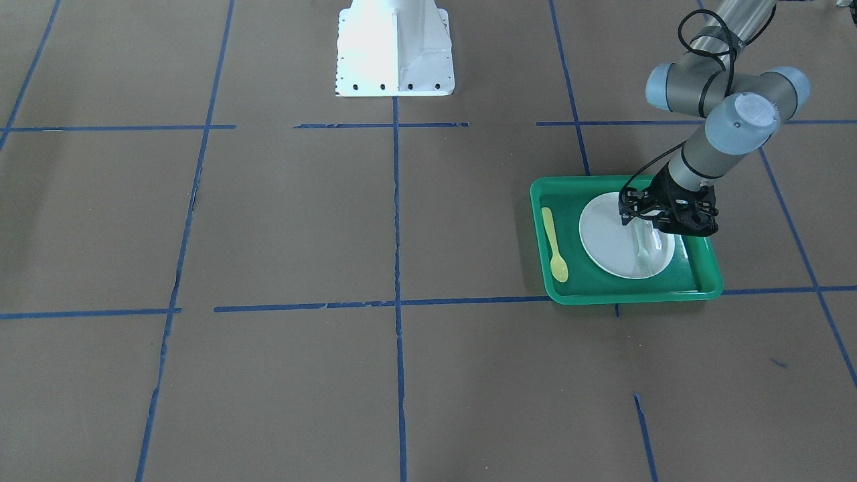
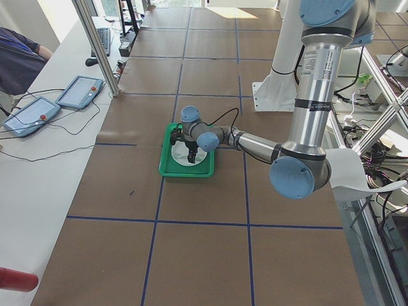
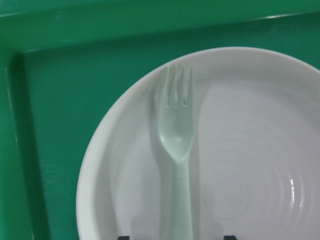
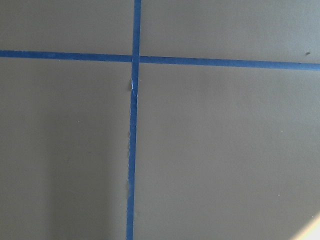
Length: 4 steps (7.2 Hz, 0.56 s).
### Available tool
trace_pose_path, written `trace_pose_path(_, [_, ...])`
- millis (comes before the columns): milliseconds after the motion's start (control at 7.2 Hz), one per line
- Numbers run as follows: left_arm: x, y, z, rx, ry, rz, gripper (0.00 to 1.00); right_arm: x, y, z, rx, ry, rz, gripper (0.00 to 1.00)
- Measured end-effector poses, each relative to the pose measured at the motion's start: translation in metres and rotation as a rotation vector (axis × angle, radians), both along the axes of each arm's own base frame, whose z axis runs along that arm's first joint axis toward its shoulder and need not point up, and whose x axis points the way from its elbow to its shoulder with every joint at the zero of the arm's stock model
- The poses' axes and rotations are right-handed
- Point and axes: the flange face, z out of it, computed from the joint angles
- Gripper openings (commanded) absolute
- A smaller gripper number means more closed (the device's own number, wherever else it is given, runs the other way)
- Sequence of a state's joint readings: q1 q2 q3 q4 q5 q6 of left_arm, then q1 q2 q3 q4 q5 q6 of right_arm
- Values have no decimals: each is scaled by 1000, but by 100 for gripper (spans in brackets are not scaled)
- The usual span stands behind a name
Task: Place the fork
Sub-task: 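Lower the left gripper and close it on the fork handle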
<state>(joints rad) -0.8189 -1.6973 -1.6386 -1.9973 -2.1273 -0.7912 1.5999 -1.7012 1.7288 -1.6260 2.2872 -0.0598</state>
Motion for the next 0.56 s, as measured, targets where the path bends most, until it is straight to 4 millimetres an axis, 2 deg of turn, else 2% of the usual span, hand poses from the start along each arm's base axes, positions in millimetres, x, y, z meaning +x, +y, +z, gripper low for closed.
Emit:
trace_pose_path(139, [2,0,2,-4,-2,3,30,0,0,0,0,0,0,100])
trace_pose_path(278, [3,-1,2,-5,-3,4,6,0,0,0,0,0,0,100])
trace_pose_path(417, [4,-1,1,-4,0,4,0,0,0,0,0,0,0,100])
trace_pose_path(556, [5,0,-3,-4,9,9,0,0,0,0,0,0,0,100])
